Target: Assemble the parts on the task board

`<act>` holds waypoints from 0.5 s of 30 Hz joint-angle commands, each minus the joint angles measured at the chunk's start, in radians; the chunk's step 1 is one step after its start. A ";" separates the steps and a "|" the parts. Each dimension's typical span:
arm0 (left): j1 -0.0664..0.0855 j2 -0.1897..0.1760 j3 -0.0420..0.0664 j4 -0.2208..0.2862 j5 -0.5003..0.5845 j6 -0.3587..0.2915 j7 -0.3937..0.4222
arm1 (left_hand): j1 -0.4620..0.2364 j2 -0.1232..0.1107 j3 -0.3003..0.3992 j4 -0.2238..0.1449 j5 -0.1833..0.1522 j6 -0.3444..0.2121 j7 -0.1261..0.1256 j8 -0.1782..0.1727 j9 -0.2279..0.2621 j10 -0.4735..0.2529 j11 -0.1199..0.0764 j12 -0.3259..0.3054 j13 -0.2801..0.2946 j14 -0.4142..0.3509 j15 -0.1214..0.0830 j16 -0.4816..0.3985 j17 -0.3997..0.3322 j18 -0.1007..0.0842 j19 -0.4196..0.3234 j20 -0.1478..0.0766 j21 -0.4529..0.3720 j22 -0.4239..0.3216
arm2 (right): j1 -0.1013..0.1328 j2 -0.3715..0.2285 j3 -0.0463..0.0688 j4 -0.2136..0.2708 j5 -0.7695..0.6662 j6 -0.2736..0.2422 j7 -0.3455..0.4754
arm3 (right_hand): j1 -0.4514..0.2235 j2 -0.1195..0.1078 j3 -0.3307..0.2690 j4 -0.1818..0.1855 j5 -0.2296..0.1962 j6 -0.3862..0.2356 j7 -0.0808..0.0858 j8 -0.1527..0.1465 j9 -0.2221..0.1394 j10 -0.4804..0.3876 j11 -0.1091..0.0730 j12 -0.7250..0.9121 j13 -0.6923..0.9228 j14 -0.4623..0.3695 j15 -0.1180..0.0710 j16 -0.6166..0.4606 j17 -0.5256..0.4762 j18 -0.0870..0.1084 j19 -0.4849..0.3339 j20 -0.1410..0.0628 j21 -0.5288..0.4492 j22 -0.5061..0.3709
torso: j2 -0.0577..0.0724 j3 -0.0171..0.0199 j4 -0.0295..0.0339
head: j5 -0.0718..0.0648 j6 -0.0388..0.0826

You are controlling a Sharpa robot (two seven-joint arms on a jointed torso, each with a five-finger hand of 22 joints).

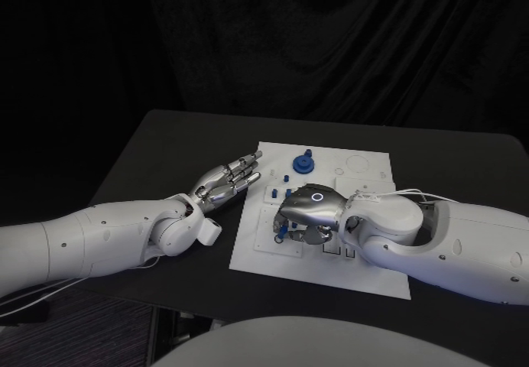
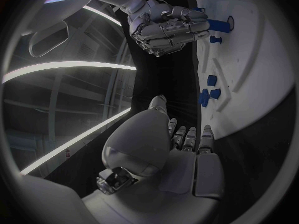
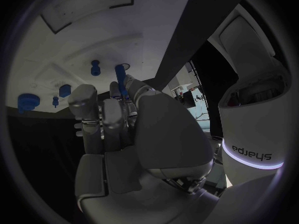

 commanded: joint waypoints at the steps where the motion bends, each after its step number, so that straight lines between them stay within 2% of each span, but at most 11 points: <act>1: -0.002 0.003 0.001 0.001 0.000 0.013 0.105 | 0.010 0.002 0.005 0.001 0.004 -0.004 0.000 0.002 0.000 -0.001 0.007 -0.004 -0.001 0.003 0.005 -0.004 -0.001 -0.010 0.001 0.006 -0.001 0.001 | -0.004 0.001 0.000 0.003 -0.015 0.007 0.002 | 0.003 -0.005 0.001 -0.006 -0.003 0.005 0.001 -0.004 0.002 0.037 -0.031 0.003 0.001 0.002 -0.006 -0.003 0.002 -0.019 0.001 -0.006 0.006 0.114 | 0.000 0.0009 -0.0013 | 0.002 0.000; 15: -0.002 0.007 0.001 -0.003 0.000 0.016 0.101 | 0.012 0.003 0.007 0.000 0.003 -0.005 0.000 0.001 0.000 -0.001 0.009 -0.004 -0.001 0.003 0.007 -0.004 -0.001 -0.010 0.001 0.008 -0.001 0.001 | -0.015 0.008 0.000 -0.001 -0.015 0.027 -0.005 | -0.001 -0.006 0.000 -0.005 -0.006 0.006 0.001 -0.005 0.004 0.040 -0.032 0.003 0.002 0.001 -0.007 -0.004 0.000 -0.019 0.000 -0.006 0.005 0.113 | 0.001 -0.0005 0.0007 | 0.001 0.000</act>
